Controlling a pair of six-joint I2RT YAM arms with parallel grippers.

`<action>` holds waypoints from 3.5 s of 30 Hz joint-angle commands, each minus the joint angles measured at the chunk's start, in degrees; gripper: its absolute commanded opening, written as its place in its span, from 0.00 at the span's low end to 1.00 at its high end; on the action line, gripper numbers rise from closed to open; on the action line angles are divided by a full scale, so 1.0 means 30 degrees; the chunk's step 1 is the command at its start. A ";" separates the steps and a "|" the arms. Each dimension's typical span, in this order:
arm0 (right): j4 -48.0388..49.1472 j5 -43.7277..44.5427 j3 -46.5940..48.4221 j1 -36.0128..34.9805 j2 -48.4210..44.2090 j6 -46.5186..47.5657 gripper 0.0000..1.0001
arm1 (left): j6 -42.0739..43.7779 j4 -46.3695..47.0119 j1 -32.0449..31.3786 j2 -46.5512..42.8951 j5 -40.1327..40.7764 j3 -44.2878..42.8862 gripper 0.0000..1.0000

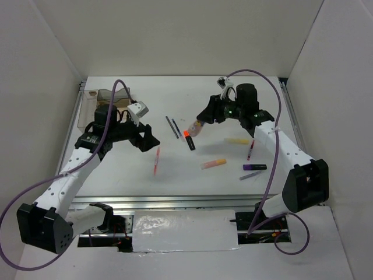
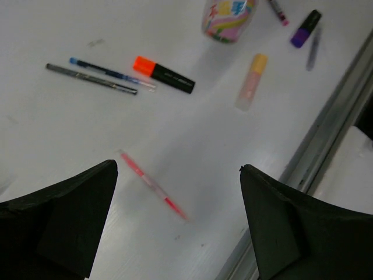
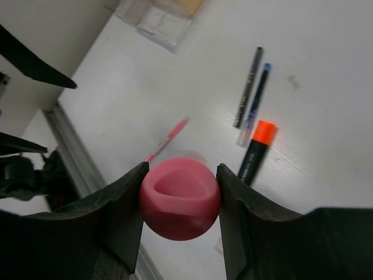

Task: Sort the stationery into containers
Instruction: Pick up the stationery from the center of the board, then place the stationery in the storage box.

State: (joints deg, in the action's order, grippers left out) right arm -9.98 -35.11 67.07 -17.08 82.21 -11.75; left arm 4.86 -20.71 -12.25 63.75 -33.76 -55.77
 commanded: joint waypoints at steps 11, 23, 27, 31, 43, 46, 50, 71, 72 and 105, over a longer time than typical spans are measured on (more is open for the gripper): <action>0.2798 -0.4995 0.0027 -0.1804 0.0662 -0.4638 0.00 | -0.3640 0.3826 -0.5289 0.3356 -0.2108 -0.1915 0.96; 0.3911 -0.5638 -0.0413 -0.2539 0.0690 -0.5868 0.00 | -0.5195 0.5057 -0.5702 0.5030 -0.1434 -0.2418 0.93; 0.4292 -0.6020 -0.0296 -0.2626 0.0983 -0.6513 0.00 | -0.5429 0.5291 -0.5702 0.5177 -0.1286 -0.2241 0.88; 0.4322 -0.6049 -0.0237 -0.2744 0.1101 -0.6543 0.00 | -0.5343 0.5263 -0.5731 0.5148 -0.1141 -0.2211 0.74; 0.3472 -0.5173 0.0173 -0.2335 0.0721 -0.6016 0.65 | -0.4056 0.3800 -0.5264 0.4447 -0.0173 -0.1862 0.23; 0.3008 -0.4995 0.0290 -0.1487 0.0369 -0.5928 0.69 | -0.3147 0.3012 -0.4152 0.3978 0.0237 -0.1568 0.16; 0.2682 -0.5024 0.0349 -0.0256 -0.0099 -0.5665 0.70 | -0.1072 0.1574 -0.1405 0.3508 -0.0172 -0.1450 0.04; 0.1657 -0.4175 -0.0384 0.1211 -0.0628 -0.4346 0.70 | -1.1284 -0.1681 0.7073 0.6145 0.6033 -0.4966 0.00; 0.1598 -0.4146 -0.0383 0.1153 -0.0657 -0.4288 0.70 | -1.1637 -0.1623 0.6898 0.6057 0.6473 -0.4907 0.00; 0.1304 -0.3384 -0.1057 0.1182 0.0133 -0.3496 0.70 | -3.0300 0.4586 0.5783 1.0915 1.6027 -0.6457 0.00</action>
State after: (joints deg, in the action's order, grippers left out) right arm -6.20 -45.80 64.16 -13.72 81.97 -23.07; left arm -83.40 -11.70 5.21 93.69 10.39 -71.18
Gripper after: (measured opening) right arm 0.701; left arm 0.623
